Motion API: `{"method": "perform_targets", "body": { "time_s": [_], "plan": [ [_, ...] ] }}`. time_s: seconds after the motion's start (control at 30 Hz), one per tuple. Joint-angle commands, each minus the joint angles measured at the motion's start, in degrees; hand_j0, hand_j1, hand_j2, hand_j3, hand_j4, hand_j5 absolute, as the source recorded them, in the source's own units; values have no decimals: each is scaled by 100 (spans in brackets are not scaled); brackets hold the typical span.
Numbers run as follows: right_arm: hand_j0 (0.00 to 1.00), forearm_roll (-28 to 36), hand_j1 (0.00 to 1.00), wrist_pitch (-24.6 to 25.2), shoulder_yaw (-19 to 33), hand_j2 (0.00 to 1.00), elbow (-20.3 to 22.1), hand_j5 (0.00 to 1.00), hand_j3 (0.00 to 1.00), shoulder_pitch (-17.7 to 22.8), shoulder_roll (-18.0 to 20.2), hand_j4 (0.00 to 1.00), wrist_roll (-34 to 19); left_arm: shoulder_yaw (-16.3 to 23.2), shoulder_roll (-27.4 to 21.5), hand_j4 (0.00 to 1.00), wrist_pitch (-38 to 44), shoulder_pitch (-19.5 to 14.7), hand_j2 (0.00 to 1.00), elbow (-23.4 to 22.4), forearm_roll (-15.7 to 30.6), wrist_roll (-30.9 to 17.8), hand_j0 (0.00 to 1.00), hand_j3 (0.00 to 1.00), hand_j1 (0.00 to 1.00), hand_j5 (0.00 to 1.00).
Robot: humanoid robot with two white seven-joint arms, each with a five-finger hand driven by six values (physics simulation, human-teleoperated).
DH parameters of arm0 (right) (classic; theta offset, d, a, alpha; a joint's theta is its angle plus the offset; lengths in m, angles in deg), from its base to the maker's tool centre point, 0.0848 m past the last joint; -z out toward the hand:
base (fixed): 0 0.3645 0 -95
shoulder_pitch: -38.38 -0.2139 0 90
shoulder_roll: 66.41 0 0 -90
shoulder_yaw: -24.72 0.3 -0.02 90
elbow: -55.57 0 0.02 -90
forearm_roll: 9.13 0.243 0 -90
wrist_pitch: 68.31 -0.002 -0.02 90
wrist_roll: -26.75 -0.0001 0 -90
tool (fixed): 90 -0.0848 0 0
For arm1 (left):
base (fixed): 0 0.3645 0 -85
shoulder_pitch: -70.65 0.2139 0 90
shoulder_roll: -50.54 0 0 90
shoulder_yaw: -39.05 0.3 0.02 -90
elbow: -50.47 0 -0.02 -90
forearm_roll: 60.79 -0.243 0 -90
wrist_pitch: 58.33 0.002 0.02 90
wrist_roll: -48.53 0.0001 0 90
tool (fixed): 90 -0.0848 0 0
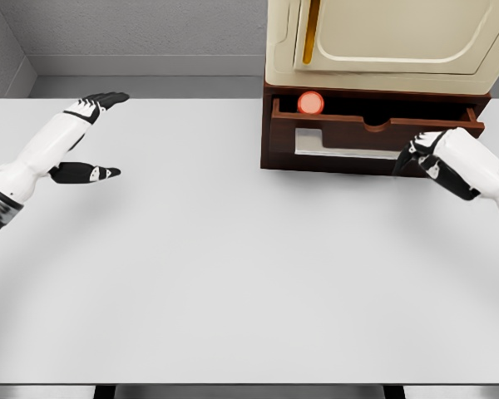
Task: Put the switch into the drawer with left arm, and close the drawer with right arm
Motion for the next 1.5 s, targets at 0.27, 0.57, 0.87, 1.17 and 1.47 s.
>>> {"method": "perform_targets", "body": {
  "time_s": [0.27, 0.57, 0.87, 1.17, 1.47],
  "plan": [
    [31, -330, 31, 40, -651, 31, -1151, 31, 31, -746, -595, 31, -53, -7, -26, 100, 12, -9, 100, -64, 46, 3, 100, 100, 100, 100],
    [33, -216, 33, 40, -660, 33, -1195, 33, 33, -870, -358, 33, -36, -7, -26, 100, 12, -9, 100, -64, 46, 3, 100, 100, 100, 100],
    [33, 127, 33, 40, -607, 33, -1178, 33, 33, -843, 371, 33, 0, 442, -26, 100, 12, -624, 100, 305, -525, -6, 100, 100, 100, 100],
    [33, 206, 33, 40, -616, 33, -1055, 33, 33, -782, 688, 33, 0, 468, -43, 100, 12, -677, 100, 578, -551, 3, 100, 100, 100, 100],
    [33, 198, 33, 40, -634, 33, -1037, 33, 33, -720, 740, 33, -9, 433, -368, 100, 12, -589, 100, 516, -481, 21, 100, 100, 100, 100]
  ]
}}
